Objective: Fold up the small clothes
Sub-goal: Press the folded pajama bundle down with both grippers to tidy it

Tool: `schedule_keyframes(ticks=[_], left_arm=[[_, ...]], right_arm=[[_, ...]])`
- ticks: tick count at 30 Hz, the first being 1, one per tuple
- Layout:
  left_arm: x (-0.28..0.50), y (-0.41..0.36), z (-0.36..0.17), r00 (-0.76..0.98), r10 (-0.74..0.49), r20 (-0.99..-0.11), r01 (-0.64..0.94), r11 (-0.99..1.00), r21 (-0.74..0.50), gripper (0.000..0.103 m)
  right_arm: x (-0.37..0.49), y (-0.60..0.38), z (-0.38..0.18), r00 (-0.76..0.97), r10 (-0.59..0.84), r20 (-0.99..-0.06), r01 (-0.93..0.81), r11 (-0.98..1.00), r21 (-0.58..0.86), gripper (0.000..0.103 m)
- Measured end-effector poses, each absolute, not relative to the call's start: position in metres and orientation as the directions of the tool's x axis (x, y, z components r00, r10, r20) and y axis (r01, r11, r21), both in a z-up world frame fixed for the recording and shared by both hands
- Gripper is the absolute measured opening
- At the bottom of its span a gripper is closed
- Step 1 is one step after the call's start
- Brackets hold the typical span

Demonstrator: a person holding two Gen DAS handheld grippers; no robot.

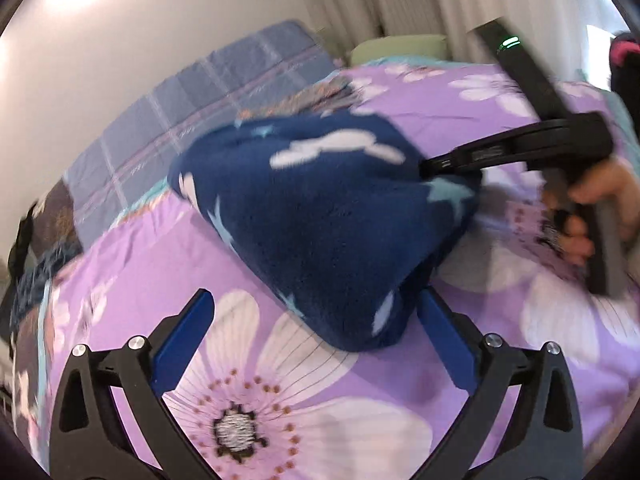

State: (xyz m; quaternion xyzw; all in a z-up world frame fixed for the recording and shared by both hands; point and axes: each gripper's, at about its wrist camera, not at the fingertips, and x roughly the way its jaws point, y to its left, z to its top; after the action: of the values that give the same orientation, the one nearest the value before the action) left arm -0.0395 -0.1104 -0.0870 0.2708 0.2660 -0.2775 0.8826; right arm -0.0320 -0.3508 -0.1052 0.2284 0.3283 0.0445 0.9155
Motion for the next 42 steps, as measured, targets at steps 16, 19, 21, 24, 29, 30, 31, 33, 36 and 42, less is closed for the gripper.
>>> schedule_keyframes(ticks=[16, 19, 21, 24, 29, 30, 31, 33, 36, 42], left_arm=[[-0.007, -0.104, -0.118, 0.834, -0.019, -0.552, 0.366, 0.767, 0.526, 0.102], [-0.011, -0.106, -0.117, 0.837, -0.038, -0.546, 0.384, 0.752, 0.536, 0.100], [-0.019, -0.100, -0.108, 0.790, -0.121, -0.600, 0.468, 0.751, 0.466, 0.092], [-0.034, -0.087, -0.084, 0.698, -0.262, -0.666, 0.597, 0.727, 0.340, 0.079], [-0.044, -0.064, -0.034, 0.621, -0.450, -0.642, 0.690, 0.701, 0.177, 0.037], [-0.042, -0.065, -0.028, 0.640, -0.456, -0.618, 0.683, 0.706, 0.186, 0.037], [-0.035, -0.067, -0.019, 0.669, -0.459, -0.584, 0.669, 0.714, 0.205, 0.037], [-0.011, -0.079, -0.009, 0.711, -0.459, -0.532, 0.639, 0.738, 0.216, 0.037], [0.037, -0.095, -0.005, 0.689, -0.497, -0.527, 0.643, 0.755, 0.129, 0.037], [0.118, -0.128, -0.077, 0.708, -0.361, -0.608, 0.601, 0.759, 0.249, 0.057]], right_arm=[[-0.027, -0.349, -0.109, 0.772, 0.194, -0.606, 0.084, 0.912, 0.400, 0.000], [-0.028, -0.347, -0.107, 0.773, 0.175, -0.611, 0.088, 0.923, 0.376, 0.000], [-0.028, -0.345, -0.106, 0.774, 0.170, -0.610, 0.087, 0.926, 0.369, 0.000], [-0.028, -0.344, -0.106, 0.775, 0.164, -0.611, 0.089, 0.928, 0.361, 0.000], [-0.028, -0.344, -0.106, 0.774, 0.166, -0.611, 0.084, 0.930, 0.359, 0.000], [-0.028, -0.344, -0.105, 0.774, 0.163, -0.612, 0.085, 0.931, 0.356, 0.000], [-0.027, -0.343, -0.105, 0.774, 0.158, -0.613, 0.086, 0.934, 0.348, 0.000], [-0.027, -0.342, -0.104, 0.775, 0.151, -0.614, 0.085, 0.937, 0.338, 0.000], [-0.027, -0.342, -0.105, 0.776, 0.147, -0.614, 0.084, 0.940, 0.332, 0.000], [-0.027, -0.342, -0.104, 0.778, 0.159, -0.608, 0.073, 0.938, 0.339, 0.000]])
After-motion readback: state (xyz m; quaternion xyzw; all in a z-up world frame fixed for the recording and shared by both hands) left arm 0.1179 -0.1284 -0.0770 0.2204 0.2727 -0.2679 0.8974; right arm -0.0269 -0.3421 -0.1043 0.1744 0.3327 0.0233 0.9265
